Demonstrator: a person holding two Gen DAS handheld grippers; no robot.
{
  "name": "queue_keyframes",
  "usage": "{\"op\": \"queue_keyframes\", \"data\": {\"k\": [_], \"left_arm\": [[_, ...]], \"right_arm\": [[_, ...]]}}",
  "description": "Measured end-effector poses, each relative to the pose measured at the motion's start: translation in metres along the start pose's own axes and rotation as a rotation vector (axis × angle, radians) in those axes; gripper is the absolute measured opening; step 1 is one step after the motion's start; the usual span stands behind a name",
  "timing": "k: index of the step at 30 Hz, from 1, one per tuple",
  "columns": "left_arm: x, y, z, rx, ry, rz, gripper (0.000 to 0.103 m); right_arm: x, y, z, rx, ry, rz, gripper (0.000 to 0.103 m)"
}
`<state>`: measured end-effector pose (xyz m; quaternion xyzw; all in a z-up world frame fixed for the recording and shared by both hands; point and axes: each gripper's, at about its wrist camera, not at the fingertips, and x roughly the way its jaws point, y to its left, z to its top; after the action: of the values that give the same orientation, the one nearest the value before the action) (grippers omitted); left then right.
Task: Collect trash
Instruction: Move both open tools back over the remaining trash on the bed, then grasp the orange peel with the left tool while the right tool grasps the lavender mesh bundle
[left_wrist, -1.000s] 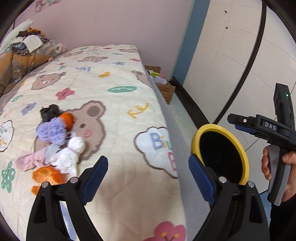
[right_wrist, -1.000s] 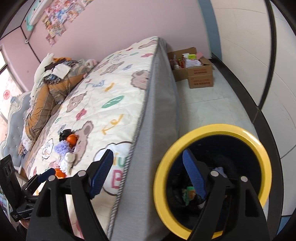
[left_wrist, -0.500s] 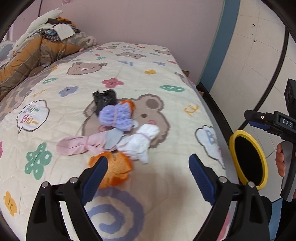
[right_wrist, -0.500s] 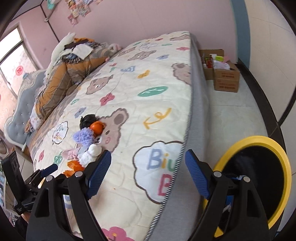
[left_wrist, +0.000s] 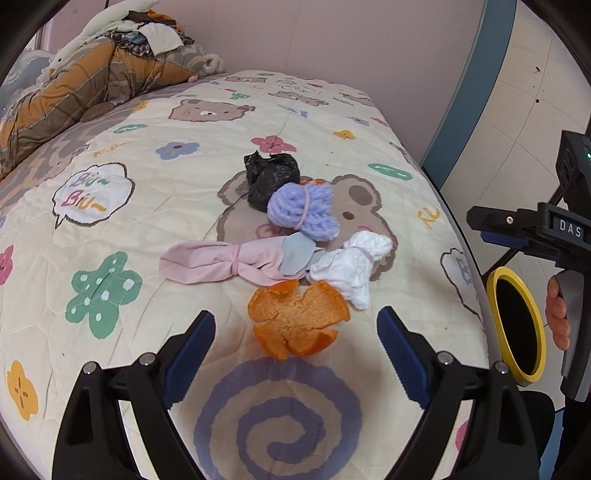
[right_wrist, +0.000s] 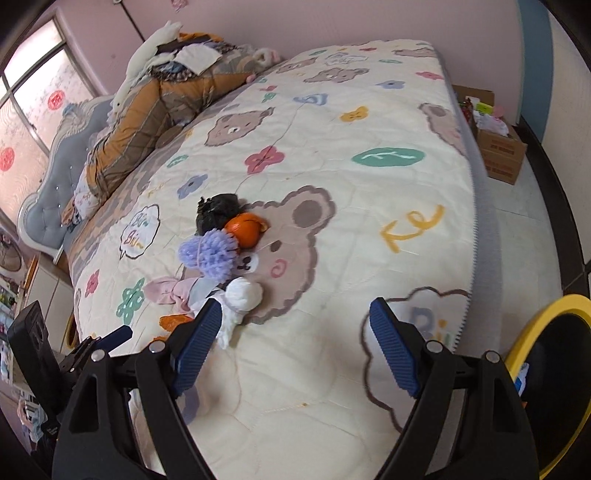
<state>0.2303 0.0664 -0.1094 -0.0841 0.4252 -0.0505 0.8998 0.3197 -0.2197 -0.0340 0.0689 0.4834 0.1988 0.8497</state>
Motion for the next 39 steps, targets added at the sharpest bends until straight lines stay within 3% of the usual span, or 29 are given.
{"op": "queue_keyframes", "data": {"k": [17,23,27,31,36,39], "left_arm": [[0.034,0.019,-0.004,-0.086,0.049,-0.060,0.085],[0.043,0.018,-0.004,-0.082,0.059,-0.079,0.061],[0.051,0.017,-0.005,-0.088,0.080,-0.088,0.034],[0.052,0.017,-0.005,-0.075,0.079,-0.065,0.014],[0.051,0.021,-0.007,-0.073,0.078,-0.055,0.004],[0.049,0.023,-0.008,-0.076,0.078,-0.060,0.003]], "right_arm": [[0.096,0.072,0.044,-0.079,0.156,0.085,0.079],[0.131,0.081,0.049,-0.075,0.211,0.098,0.078],[0.148,0.082,0.049,-0.063,0.234,0.110,0.075],[0.160,0.084,0.049,-0.051,0.246,0.136,0.067],[0.172,0.091,0.045,-0.062,0.264,0.154,0.056],[0.172,0.094,0.042,-0.066,0.243,0.150,0.048]]}}
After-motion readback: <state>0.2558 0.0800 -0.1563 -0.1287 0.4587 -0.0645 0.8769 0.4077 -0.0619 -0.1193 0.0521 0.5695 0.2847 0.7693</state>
